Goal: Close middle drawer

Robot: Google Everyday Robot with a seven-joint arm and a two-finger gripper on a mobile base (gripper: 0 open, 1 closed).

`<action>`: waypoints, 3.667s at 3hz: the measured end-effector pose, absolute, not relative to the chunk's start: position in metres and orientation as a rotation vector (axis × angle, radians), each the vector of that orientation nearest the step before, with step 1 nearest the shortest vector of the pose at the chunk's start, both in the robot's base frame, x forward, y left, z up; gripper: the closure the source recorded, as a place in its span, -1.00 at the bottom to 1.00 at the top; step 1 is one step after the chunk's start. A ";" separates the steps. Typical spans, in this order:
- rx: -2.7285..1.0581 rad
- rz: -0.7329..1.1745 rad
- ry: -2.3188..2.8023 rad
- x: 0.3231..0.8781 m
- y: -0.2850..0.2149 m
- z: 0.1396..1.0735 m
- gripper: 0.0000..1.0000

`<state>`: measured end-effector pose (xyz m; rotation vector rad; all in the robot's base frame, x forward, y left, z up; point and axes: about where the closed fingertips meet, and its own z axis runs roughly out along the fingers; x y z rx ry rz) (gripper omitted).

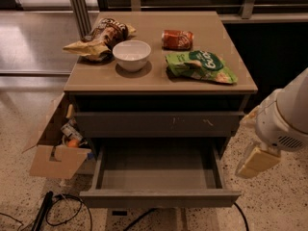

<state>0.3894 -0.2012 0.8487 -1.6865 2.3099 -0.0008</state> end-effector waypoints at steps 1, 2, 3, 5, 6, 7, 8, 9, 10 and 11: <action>-1.657 0.077 2.256 0.379 -0.209 0.802 0.08; -1.483 0.242 2.192 0.379 -0.226 0.756 0.69; -1.474 0.264 2.181 0.379 -0.218 0.760 1.00; -1.484 0.287 2.197 0.381 -0.206 0.740 1.00; -1.485 0.351 2.216 0.383 -0.181 0.694 1.00; -1.382 0.420 2.220 0.395 -0.163 0.629 1.00; -1.275 0.411 2.214 0.408 -0.161 0.589 1.00; -1.275 0.411 2.214 0.408 -0.161 0.589 1.00; -1.303 0.409 2.207 0.407 -0.154 0.587 1.00; -1.331 0.461 2.234 0.400 -0.142 0.553 1.00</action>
Offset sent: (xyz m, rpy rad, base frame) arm -0.0074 -0.0390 -0.1338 0.5127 -0.0792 -0.1309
